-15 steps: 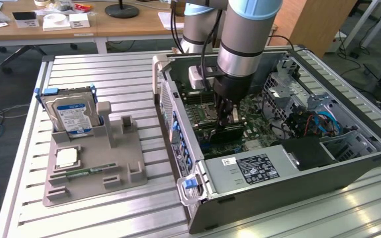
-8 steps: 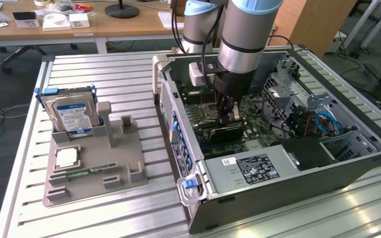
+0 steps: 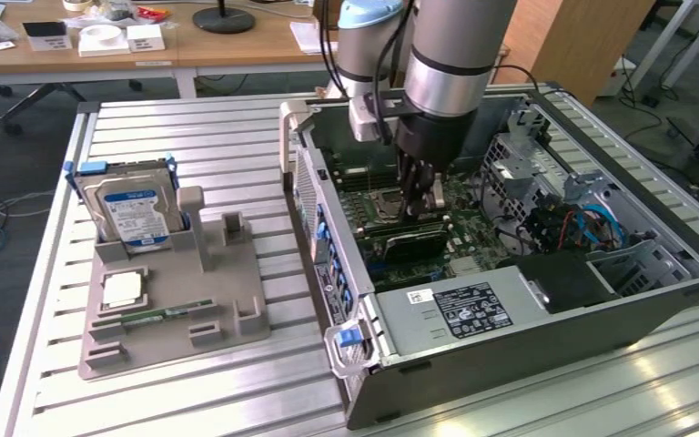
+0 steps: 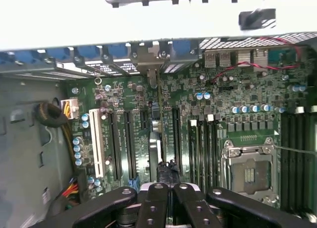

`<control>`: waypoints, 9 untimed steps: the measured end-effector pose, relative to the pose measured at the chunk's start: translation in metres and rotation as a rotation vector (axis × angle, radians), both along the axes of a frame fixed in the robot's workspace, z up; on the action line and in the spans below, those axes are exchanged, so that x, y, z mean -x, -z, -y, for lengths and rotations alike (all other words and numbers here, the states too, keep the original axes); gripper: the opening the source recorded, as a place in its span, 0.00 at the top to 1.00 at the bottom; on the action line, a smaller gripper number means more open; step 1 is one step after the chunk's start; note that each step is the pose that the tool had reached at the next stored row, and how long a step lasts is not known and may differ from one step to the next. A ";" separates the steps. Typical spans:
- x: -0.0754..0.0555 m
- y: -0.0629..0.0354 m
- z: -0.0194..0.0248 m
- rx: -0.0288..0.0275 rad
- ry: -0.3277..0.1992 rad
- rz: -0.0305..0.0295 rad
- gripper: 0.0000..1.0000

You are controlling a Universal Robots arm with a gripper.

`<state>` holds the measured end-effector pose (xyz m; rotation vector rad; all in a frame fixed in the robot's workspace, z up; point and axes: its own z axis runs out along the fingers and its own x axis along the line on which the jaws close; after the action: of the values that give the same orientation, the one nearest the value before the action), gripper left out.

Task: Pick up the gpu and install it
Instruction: 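Press down on the gpu until it lock into place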

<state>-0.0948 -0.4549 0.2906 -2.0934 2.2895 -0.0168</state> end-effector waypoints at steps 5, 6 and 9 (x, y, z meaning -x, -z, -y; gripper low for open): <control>0.000 -0.0138 0.0000 0.0000 0.000 0.0001 0.89; 0.000 -0.0164 0.0000 0.0000 0.000 0.0000 0.89; 0.000 -0.0240 0.0000 0.0000 0.000 0.0001 0.89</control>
<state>-0.0948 -0.4549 0.3147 -2.0933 2.2895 -0.0169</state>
